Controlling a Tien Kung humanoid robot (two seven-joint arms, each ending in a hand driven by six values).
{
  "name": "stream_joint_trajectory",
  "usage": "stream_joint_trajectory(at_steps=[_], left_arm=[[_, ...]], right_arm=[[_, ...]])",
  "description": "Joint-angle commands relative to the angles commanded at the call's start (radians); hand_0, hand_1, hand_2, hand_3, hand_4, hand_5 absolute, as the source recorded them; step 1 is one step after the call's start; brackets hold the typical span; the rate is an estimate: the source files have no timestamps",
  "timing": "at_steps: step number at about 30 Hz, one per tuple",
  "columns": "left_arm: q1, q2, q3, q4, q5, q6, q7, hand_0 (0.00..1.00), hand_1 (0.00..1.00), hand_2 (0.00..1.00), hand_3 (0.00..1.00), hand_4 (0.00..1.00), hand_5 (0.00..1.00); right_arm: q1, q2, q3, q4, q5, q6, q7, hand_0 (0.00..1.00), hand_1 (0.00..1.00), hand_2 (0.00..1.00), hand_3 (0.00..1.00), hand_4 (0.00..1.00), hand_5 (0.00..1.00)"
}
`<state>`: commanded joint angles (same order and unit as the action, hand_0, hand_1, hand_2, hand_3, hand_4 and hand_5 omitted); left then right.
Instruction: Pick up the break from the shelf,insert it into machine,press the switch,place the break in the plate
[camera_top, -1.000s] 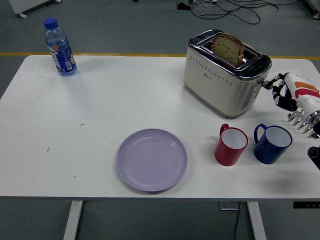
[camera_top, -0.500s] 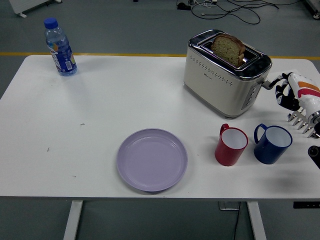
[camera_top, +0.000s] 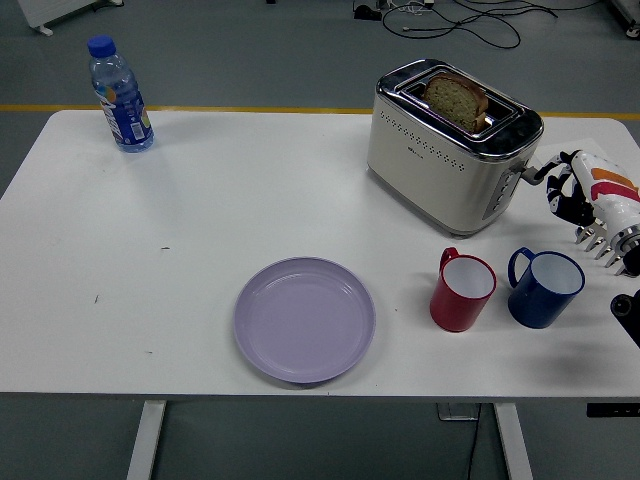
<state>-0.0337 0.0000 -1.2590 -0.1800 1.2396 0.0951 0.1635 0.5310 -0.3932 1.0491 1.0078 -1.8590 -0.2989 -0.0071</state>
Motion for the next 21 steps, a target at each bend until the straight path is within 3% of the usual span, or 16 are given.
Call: stream_joint_trajectory(at_steps=[21], left_arm=[[0.003, 0.0, -0.011, 0.0, 0.021, -0.002, 0.002, 0.704, 0.779, 0.801, 0.718, 0.435, 0.95]], right_arm=[[0.002, 0.029, 0.003, -0.073, 0.012, -0.009, 0.012, 0.247, 0.142, 0.246, 0.525, 0.335, 0.002]])
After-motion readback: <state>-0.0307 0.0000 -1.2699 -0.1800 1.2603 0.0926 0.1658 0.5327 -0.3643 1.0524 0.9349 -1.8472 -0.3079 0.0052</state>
